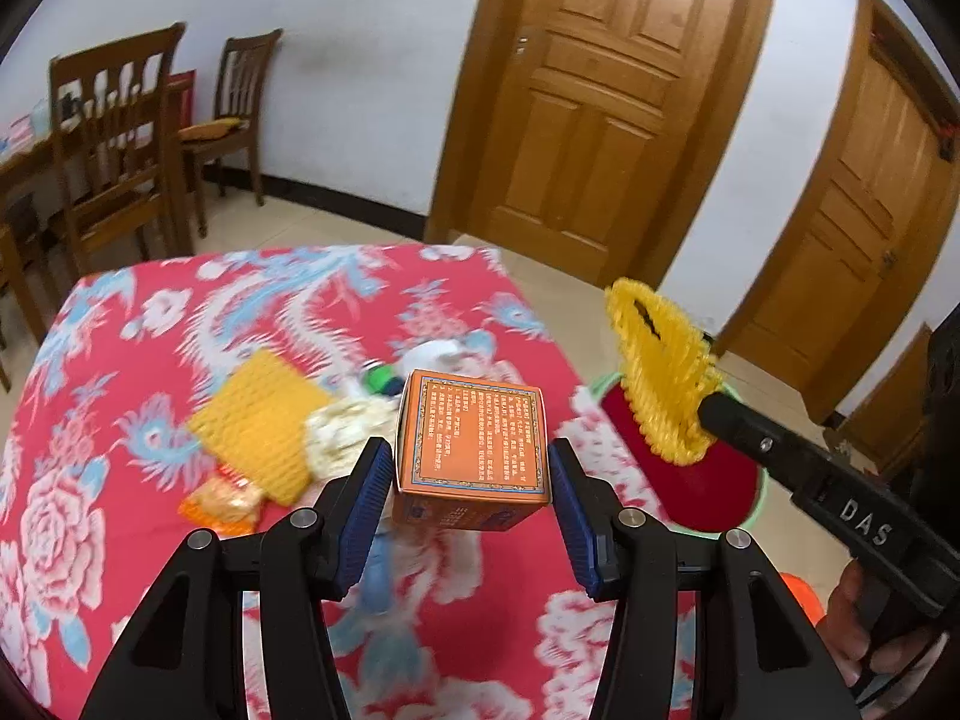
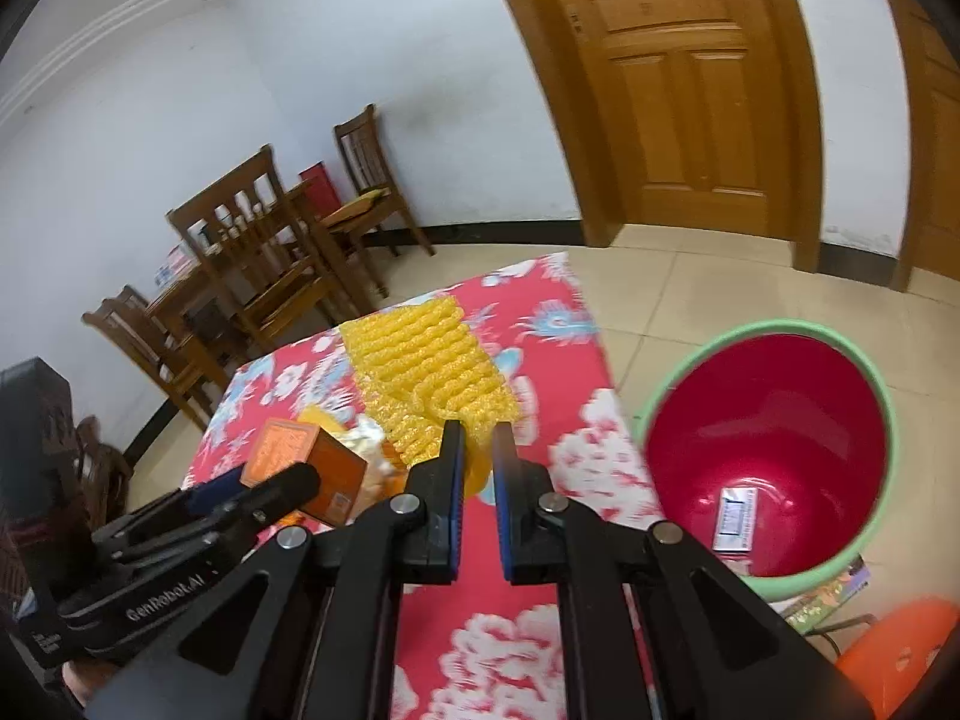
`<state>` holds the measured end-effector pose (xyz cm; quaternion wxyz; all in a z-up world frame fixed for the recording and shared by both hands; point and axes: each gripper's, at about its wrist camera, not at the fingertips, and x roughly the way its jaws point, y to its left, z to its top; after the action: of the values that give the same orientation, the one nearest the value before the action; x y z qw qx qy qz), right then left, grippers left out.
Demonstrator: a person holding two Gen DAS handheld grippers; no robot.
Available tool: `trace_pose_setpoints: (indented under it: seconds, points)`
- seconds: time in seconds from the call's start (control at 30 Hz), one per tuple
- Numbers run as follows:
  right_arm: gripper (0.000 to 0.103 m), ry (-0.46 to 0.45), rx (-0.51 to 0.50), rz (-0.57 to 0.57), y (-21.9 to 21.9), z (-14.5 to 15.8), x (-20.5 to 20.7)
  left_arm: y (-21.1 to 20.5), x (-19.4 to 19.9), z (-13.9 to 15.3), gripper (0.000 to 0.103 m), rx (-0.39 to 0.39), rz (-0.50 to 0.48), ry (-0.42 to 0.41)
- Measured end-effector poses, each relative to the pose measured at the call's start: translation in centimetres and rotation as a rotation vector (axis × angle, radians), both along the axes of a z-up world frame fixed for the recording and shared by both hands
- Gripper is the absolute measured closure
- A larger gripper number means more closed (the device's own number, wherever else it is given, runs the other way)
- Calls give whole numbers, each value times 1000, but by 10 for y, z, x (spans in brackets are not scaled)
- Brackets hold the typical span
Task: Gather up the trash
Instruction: 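Carry both items over the red bin and open both grippers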
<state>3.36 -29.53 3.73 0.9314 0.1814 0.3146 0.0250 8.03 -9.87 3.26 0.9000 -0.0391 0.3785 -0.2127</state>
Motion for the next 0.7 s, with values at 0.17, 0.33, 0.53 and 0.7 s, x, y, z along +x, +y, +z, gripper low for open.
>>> trace_pose_setpoints:
  seconds: [0.17,0.33,0.53,0.7]
  points:
    - [92,2,5,-72,-29,-2,-13,-30,0,6,49,0,-57,-13]
    - [92,20,14,-147,-60,-9,-25,-60,0,9,49,2,-113,-19]
    - [92,49,34,-207,-89,-22,-34,-97,1,3,49,8,-172,-11]
    - [92,79,52,-251,-112,-35,-39,-125,4,-7,49,17,-215,5]
